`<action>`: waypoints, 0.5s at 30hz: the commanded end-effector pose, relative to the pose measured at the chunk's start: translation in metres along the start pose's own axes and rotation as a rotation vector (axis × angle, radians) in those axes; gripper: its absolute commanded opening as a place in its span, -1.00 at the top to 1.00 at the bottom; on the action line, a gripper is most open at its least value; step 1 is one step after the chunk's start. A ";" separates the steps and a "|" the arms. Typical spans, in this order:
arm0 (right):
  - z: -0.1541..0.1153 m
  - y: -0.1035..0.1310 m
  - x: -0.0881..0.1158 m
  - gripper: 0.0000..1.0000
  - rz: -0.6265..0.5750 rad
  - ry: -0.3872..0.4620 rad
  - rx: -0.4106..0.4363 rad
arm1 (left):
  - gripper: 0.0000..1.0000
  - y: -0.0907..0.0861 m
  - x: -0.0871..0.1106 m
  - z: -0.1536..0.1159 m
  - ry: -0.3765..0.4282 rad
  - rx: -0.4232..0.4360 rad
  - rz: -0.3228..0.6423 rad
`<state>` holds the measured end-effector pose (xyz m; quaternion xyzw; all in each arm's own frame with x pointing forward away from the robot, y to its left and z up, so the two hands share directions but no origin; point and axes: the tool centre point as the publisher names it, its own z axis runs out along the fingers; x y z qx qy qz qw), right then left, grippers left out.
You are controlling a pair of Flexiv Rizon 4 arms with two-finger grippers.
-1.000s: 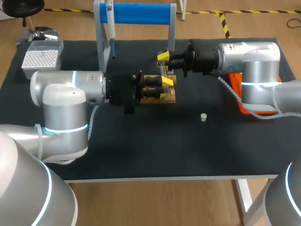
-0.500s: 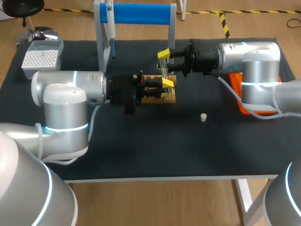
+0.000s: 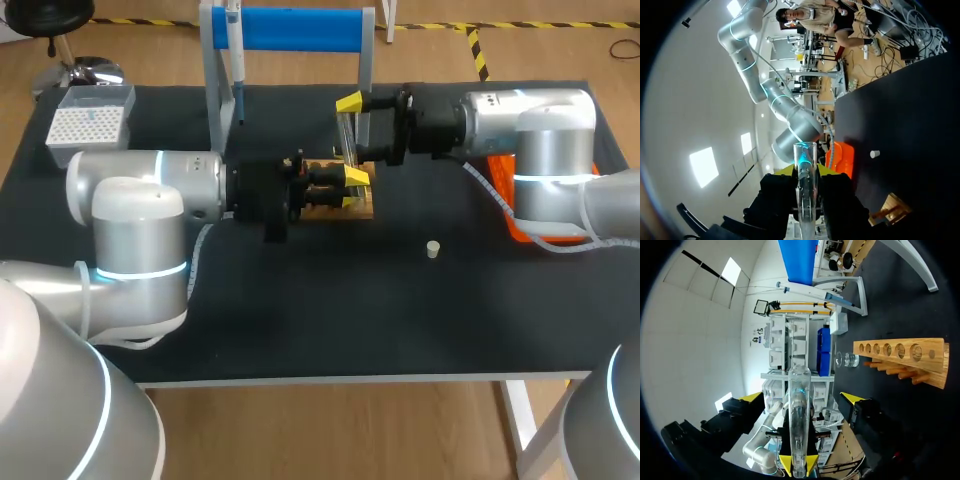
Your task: Invert the test tube, pick up the pipette, mount the tip to pipette, aspirate from beaker and dispense into the tube, eject the tip, return the pipette, and cap with the stopper.
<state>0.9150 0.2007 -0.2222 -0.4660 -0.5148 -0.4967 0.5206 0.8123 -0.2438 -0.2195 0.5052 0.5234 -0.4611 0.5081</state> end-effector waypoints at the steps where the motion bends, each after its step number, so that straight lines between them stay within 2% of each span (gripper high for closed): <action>1: -0.014 -0.007 0.005 -1.00 -0.097 -0.047 -0.013 | 1.00 0.000 0.000 0.001 0.000 -0.001 0.001; 9: -0.061 -0.027 0.007 -1.00 -0.363 -0.161 -0.049 | 1.00 0.000 0.000 0.001 0.000 -0.001 0.001; 15: -0.083 -0.037 -0.005 -1.00 -0.579 -0.315 -0.049 | 1.00 0.000 0.000 0.001 0.000 -0.001 0.001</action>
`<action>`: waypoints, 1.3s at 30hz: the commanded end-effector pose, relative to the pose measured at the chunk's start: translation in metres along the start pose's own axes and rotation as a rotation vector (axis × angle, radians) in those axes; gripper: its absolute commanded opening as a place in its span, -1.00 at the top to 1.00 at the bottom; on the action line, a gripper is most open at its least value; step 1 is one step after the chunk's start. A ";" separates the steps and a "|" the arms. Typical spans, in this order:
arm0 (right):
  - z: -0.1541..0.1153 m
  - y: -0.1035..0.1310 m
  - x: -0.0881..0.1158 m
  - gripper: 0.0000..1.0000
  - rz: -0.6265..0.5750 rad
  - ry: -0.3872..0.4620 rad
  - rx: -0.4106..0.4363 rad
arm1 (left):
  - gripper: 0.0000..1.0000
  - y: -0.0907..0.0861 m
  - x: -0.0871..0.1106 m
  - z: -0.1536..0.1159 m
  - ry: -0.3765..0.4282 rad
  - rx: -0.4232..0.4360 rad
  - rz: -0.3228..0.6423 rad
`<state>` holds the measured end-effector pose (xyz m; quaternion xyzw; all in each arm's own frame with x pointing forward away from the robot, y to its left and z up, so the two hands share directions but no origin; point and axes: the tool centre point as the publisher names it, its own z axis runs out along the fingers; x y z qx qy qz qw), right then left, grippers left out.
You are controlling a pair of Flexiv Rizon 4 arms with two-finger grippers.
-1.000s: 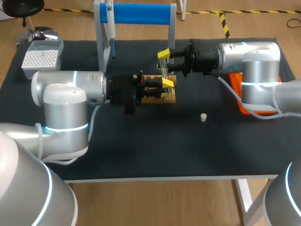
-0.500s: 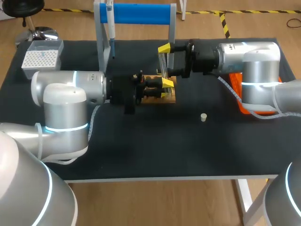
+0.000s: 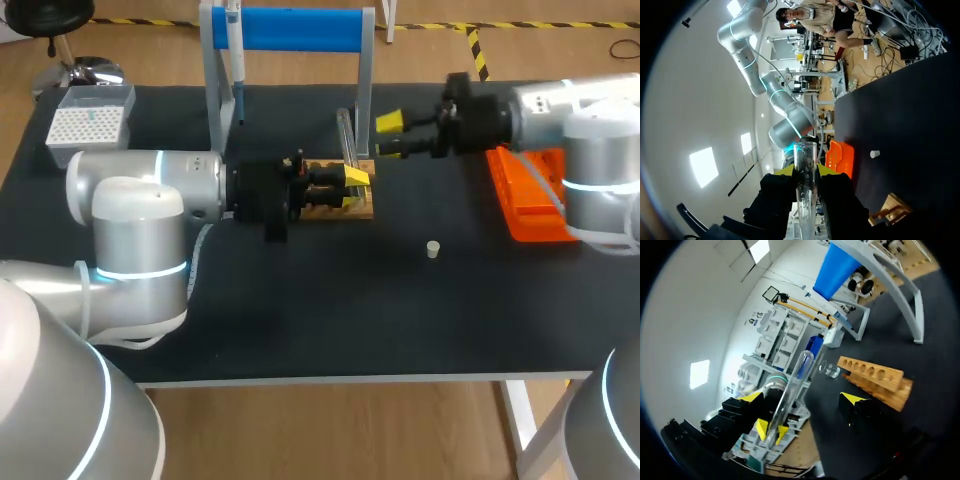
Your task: Invert the test tube, pick up the pipette, mount the tip to pipette, aspirate from beaker and dispense into the tube, eject the tip, return the pipette, and cap with the stopper.
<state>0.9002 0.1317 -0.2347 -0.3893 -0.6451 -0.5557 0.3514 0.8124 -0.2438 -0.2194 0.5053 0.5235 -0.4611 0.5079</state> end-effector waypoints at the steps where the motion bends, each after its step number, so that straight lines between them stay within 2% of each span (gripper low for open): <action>1: -0.018 -0.017 0.006 -1.00 -0.187 -0.173 -0.012 | 1.00 0.000 0.000 0.001 0.000 -0.001 0.001; 10: -0.018 -0.028 -0.007 -1.00 -0.513 -0.389 0.015 | 1.00 0.000 0.000 0.001 0.000 -0.001 0.001; 18: -0.023 -0.030 -0.025 -1.00 -0.681 -0.472 0.021 | 1.00 0.000 0.000 0.001 0.000 -0.001 0.001; 25: -0.020 -0.032 -0.047 -1.00 -0.760 -0.496 0.057 | 1.00 0.000 0.000 0.001 0.000 -0.001 0.001; 39: -0.018 -0.036 -0.078 -1.00 -0.823 -0.464 0.109 | 1.00 0.000 0.000 0.001 0.000 -0.001 0.001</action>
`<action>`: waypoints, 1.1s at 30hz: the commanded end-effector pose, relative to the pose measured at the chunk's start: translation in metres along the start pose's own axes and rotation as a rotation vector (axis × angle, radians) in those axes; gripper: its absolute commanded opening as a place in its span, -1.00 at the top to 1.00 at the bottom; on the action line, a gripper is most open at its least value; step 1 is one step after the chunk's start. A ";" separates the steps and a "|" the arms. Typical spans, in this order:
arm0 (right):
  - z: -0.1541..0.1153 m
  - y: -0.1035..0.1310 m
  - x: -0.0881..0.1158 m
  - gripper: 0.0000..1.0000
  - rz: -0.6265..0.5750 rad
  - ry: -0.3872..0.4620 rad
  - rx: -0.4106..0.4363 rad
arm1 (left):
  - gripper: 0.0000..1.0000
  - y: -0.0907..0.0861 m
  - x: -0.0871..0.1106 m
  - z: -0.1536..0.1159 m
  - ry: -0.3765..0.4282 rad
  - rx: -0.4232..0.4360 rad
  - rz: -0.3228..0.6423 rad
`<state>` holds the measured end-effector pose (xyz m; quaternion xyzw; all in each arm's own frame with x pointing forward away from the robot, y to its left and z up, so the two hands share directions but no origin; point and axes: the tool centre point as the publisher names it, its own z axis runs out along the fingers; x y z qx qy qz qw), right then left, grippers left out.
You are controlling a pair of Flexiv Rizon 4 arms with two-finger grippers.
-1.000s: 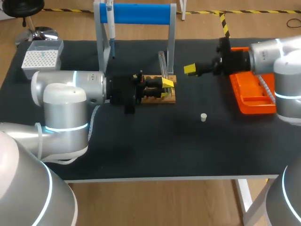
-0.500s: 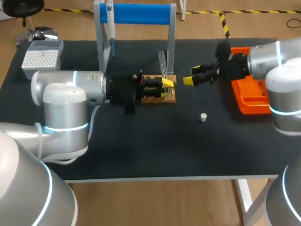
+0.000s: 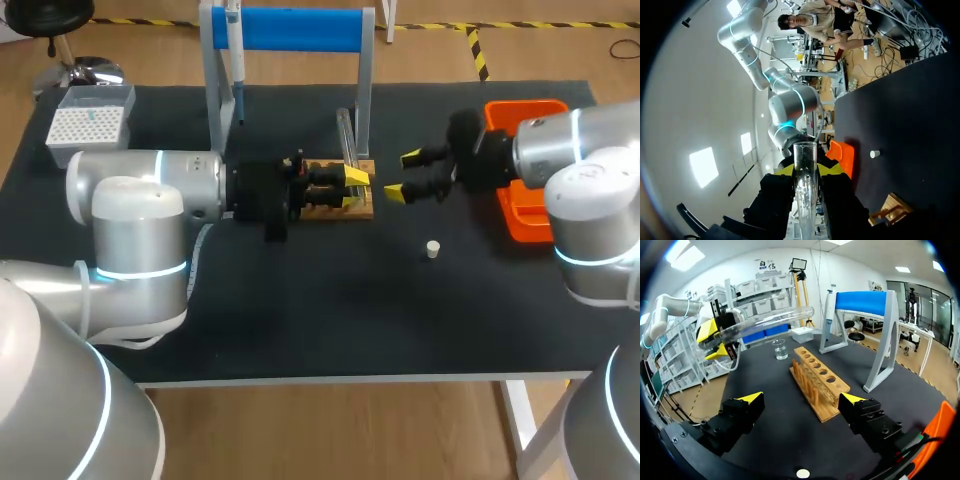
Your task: Invert the test tube, pick up the pipette, mount the tip to pipette, aspirate from beaker and dispense into the tube, eject the tip, return the pipette, and cap with the stopper.
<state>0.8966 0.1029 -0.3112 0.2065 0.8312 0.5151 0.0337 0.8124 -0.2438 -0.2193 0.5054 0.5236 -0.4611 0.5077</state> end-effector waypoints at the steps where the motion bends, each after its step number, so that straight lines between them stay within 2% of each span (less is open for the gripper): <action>1: 0.006 -0.004 -0.008 -1.00 -0.028 0.017 0.014 | 1.00 0.000 0.000 0.001 -0.001 -0.002 0.002; 11: 0.020 -0.011 -0.015 -1.00 -0.072 0.036 0.030 | 1.00 0.000 0.000 0.001 -0.001 -0.002 0.002; 33: 0.020 -0.011 -0.016 -1.00 -0.086 0.033 0.020 | 1.00 0.000 0.000 0.001 -0.001 -0.002 0.002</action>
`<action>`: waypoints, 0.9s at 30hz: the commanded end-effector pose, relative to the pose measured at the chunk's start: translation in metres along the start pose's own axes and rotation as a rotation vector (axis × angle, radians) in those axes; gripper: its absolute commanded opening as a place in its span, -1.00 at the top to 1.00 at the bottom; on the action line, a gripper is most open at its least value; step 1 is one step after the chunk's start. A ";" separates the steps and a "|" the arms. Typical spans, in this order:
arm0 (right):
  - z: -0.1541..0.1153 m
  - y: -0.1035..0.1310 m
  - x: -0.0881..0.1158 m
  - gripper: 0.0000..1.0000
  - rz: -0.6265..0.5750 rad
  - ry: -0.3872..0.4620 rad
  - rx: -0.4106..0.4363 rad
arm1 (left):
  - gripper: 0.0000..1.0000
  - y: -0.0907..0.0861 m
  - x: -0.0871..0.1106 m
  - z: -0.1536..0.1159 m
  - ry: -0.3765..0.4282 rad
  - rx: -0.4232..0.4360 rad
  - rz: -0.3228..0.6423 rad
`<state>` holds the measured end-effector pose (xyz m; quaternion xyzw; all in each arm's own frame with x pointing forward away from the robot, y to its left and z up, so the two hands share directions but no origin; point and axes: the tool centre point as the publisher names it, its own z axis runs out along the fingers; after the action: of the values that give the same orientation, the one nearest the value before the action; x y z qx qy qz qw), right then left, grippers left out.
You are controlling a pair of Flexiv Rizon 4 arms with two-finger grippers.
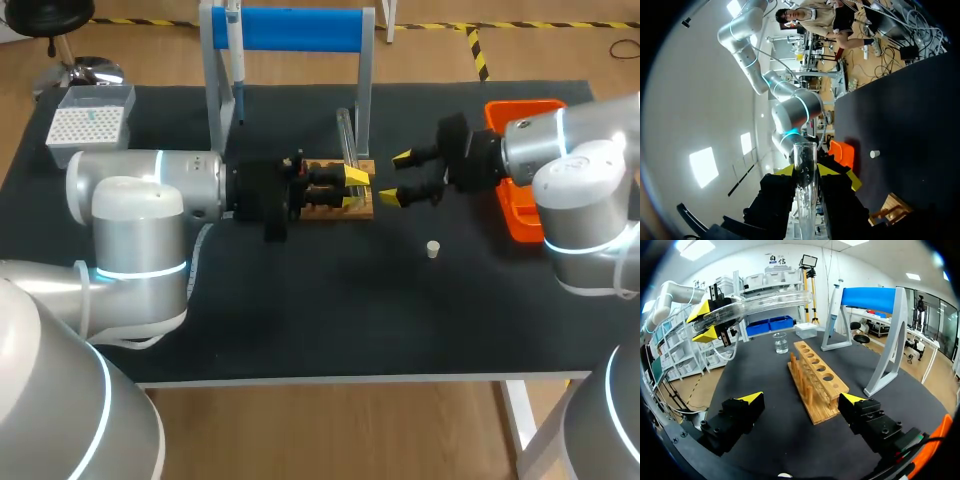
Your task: Invert the test tube, pick up the pipette, mount the tip to pipette, aspirate from beaker and dispense into the tube, eject the tip, return the pipette, and cap with the stopper.
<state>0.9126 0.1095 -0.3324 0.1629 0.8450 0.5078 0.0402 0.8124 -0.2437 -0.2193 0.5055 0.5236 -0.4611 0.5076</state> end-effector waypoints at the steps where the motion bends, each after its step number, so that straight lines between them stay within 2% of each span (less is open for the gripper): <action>1: 0.000 0.000 0.000 -1.00 0.000 0.001 -0.001 | 1.00 0.000 0.000 0.001 -0.001 -0.002 0.002; 4: 0.000 0.000 0.000 -1.00 0.000 0.001 -0.001 | 1.00 0.000 0.000 0.001 -0.001 -0.002 0.002; 8: 0.000 0.000 0.000 -1.00 0.000 0.001 -0.001 | 1.00 0.010 -0.004 -0.005 -0.022 -0.016 -0.104; 13: 0.000 0.000 0.000 -1.00 0.000 0.001 -0.001 | 1.00 0.021 -0.018 -0.006 -0.055 0.024 -0.271; 19: 0.000 0.000 0.000 -1.00 0.000 0.001 -0.001 | 1.00 0.039 -0.034 -0.004 0.057 0.040 -0.483; 21: 0.000 0.000 0.000 -1.00 0.000 0.001 -0.001 | 1.00 0.044 -0.038 -0.004 0.067 0.042 -0.599; 22: 0.000 0.000 0.000 -1.00 0.000 0.001 -0.001 | 1.00 0.046 -0.040 -0.004 0.088 0.026 -0.624; 23: 0.000 0.000 0.000 -1.00 0.000 0.001 -0.001 | 1.00 0.048 -0.041 -0.005 0.104 0.030 -0.693; 27: 0.000 0.000 0.000 -1.00 0.000 0.001 -0.001 | 1.00 0.051 -0.045 -0.007 0.131 0.023 -0.866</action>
<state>0.9134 0.1097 -0.3329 0.1627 0.8449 0.5080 0.0398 0.8591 -0.2375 -0.1783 0.3199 0.6630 -0.5955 0.3216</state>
